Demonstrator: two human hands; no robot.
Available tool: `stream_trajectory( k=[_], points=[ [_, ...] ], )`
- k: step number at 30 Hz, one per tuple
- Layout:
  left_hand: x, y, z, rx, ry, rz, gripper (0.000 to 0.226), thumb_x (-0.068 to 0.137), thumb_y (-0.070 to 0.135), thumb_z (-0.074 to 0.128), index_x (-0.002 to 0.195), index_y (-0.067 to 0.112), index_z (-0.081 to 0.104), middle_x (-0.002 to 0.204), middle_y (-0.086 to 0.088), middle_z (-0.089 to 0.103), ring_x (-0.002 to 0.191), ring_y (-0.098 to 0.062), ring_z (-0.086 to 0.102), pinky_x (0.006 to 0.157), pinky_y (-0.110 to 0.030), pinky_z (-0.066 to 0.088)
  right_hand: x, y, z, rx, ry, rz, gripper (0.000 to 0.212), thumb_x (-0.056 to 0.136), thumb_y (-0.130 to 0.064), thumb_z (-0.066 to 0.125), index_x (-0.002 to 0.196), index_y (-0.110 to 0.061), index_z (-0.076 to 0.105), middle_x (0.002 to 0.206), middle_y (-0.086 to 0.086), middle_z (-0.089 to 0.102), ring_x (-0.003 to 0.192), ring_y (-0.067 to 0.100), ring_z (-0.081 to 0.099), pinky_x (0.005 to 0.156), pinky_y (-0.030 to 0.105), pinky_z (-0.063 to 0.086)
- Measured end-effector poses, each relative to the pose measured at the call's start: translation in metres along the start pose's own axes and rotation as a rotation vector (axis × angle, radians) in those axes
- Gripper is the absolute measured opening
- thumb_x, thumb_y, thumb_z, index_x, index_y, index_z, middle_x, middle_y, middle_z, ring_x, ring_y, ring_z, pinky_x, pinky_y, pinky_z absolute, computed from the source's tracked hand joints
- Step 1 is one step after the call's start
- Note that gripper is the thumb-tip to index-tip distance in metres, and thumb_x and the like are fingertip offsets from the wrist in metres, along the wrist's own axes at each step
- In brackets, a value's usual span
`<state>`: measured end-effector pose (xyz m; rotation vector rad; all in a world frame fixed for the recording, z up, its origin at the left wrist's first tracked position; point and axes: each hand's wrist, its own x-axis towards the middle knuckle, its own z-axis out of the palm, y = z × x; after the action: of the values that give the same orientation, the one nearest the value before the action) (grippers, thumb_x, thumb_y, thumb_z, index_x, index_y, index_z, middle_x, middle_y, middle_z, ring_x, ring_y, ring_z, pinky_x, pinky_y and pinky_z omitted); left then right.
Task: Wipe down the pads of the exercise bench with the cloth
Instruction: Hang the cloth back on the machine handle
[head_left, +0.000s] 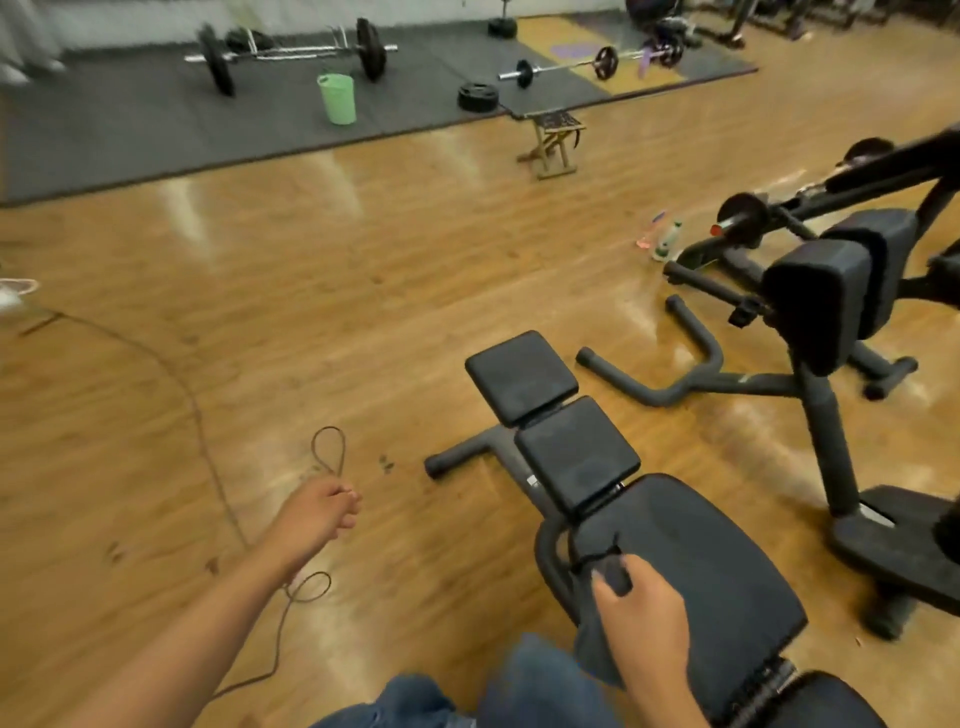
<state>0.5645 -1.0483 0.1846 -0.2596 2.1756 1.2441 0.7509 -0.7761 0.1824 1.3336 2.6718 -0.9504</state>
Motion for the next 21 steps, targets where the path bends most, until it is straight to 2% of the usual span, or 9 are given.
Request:
stream_trajectory(
  k=[4, 6, 8, 10, 13, 17, 21],
  points=[
    [0.036, 0.010, -0.024, -0.106, -0.001, -0.091, 0.016, 0.095, 0.013, 0.047, 0.089, 0.008, 0.061, 0.087, -0.009, 0.063, 0.076, -0.020, 0.058, 0.061, -0.024, 0.044, 0.030, -0.057, 0.019, 0.080, -0.046, -0.019, 0.034, 0.081, -0.020, 0.064, 0.063, -0.003, 0.041, 0.058, 0.011, 0.047, 0.053, 0.015, 0.043, 0.048, 0.028, 0.027],
    [0.062, 0.021, -0.031, -0.174, -0.009, -0.151, 0.012, 0.094, 0.011, 0.050, 0.089, 0.006, 0.060, 0.084, -0.010, 0.063, 0.072, -0.019, 0.058, 0.057, -0.022, 0.046, 0.055, -0.083, 0.023, 0.077, -0.068, -0.055, 0.033, 0.080, -0.019, 0.066, 0.062, -0.004, 0.043, 0.058, 0.009, 0.049, 0.053, 0.012, 0.046, 0.046, 0.021, 0.026],
    [0.095, 0.035, -0.039, -0.197, -0.020, -0.203, 0.013, 0.093, 0.014, 0.053, 0.096, 0.004, 0.061, 0.091, -0.013, 0.065, 0.079, -0.023, 0.063, 0.064, -0.027, 0.049, 0.084, -0.107, 0.028, 0.096, -0.102, -0.063, 0.029, 0.081, -0.018, 0.067, 0.064, -0.003, 0.049, 0.061, 0.009, 0.053, 0.055, 0.013, 0.046, 0.046, 0.019, 0.028],
    [0.132, 0.054, -0.049, -0.206, -0.036, -0.216, 0.015, 0.093, 0.015, 0.052, 0.098, 0.004, 0.062, 0.095, -0.013, 0.066, 0.084, -0.024, 0.064, 0.069, -0.031, 0.049, 0.119, -0.132, 0.039, 0.139, -0.140, -0.063, 0.030, 0.081, -0.018, 0.067, 0.063, -0.001, 0.049, 0.060, 0.011, 0.052, 0.056, 0.019, 0.046, 0.048, 0.024, 0.027],
    [0.186, 0.092, -0.073, -0.218, -0.025, -0.205, 0.014, 0.093, 0.015, 0.053, 0.095, 0.004, 0.061, 0.092, -0.012, 0.064, 0.083, -0.026, 0.063, 0.070, -0.032, 0.049, 0.175, -0.176, 0.052, 0.183, -0.188, -0.056, 0.045, 0.081, -0.019, 0.068, 0.060, -0.011, 0.029, 0.055, 0.007, 0.032, 0.050, 0.016, 0.033, 0.051, 0.028, 0.022],
    [0.252, 0.139, -0.108, -0.164, 0.002, -0.233, 0.022, 0.093, 0.018, 0.051, 0.105, 0.002, 0.060, 0.098, -0.015, 0.066, 0.087, -0.028, 0.064, 0.080, -0.038, 0.051, 0.248, -0.242, 0.064, 0.217, -0.302, -0.086, 0.046, 0.080, -0.020, 0.068, 0.062, -0.012, 0.026, 0.055, 0.003, 0.027, 0.049, 0.014, 0.030, 0.052, 0.027, 0.024],
    [0.317, 0.184, -0.130, -0.140, -0.009, -0.272, 0.022, 0.095, 0.016, 0.047, 0.107, 0.001, 0.057, 0.099, -0.014, 0.064, 0.081, -0.024, 0.062, 0.072, -0.033, 0.049, 0.319, -0.311, 0.081, 0.243, -0.362, -0.134, 0.045, 0.083, -0.020, 0.066, 0.063, -0.015, 0.025, 0.059, -0.002, 0.024, 0.050, 0.011, 0.026, 0.053, 0.025, 0.022]
  ],
)
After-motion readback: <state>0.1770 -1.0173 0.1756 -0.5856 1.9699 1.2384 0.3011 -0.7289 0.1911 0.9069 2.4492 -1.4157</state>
